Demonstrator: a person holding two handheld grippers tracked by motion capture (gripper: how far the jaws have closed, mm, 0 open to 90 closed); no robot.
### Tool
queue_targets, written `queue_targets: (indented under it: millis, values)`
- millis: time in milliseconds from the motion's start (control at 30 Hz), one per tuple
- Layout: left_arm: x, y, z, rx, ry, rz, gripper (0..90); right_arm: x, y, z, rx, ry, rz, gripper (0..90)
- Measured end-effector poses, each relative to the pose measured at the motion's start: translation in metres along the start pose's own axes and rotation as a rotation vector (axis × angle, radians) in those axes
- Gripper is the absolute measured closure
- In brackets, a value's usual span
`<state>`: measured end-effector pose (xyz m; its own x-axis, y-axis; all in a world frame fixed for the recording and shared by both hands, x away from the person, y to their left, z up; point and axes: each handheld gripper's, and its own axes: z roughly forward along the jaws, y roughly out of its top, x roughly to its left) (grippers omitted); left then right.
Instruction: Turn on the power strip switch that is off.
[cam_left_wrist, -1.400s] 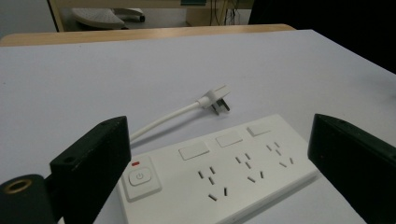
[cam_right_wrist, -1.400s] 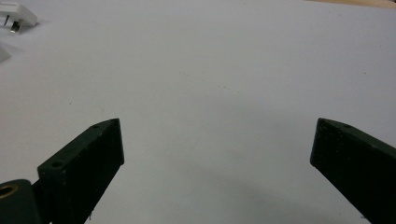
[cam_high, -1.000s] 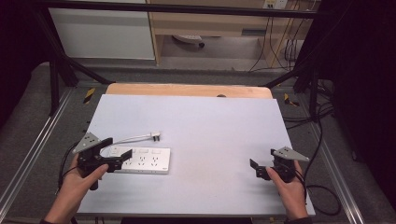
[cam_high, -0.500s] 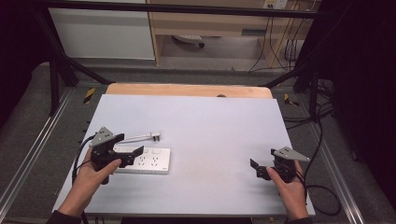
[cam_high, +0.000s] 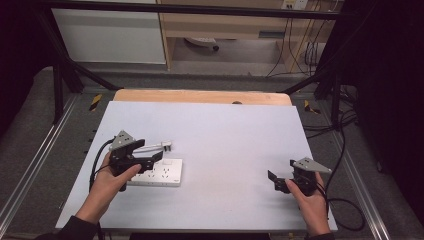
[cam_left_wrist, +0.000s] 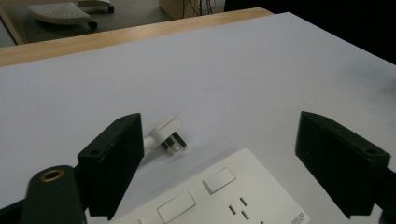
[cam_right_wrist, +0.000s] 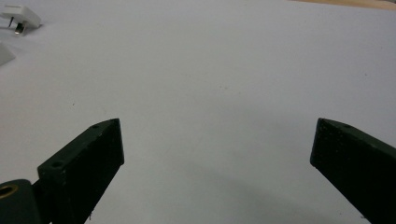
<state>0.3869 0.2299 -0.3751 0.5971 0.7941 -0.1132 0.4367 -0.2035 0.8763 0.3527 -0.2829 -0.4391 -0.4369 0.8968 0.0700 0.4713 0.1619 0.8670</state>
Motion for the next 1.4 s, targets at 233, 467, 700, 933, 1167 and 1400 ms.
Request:
queue_targets:
  millis: [233,467,700,933,1167,1400]
  values:
    - [-0.001,0.002,0.012,0.005,-0.014,-0.003,28.2,0.0,0.0,0.0,0.002,0.001,-0.004,3.3]
    - [-0.003,0.002,0.023,0.028,-0.027,0.002,32.3,0.0,0.0,0.0,0.004,0.005,-0.003,3.3]
    - [-0.002,0.001,0.031,0.046,-0.058,0.002,40.4,0.0,0.0,0.0,0.006,0.007,0.0,3.3]
    - [-0.002,-0.001,0.04,0.072,-0.067,0.018,51.8,0.0,0.0,0.0,0.005,0.007,-0.001,3.3]
    - [-0.004,-0.004,0.046,0.091,-0.07,0.029,60.4,0.0,0.0,0.0,0.006,0.007,-0.001,3.3]
    - [-0.005,-0.009,0.051,0.112,-0.072,0.031,65.8,0.0,0.0,0.0,0.005,0.007,-0.001,3.3]
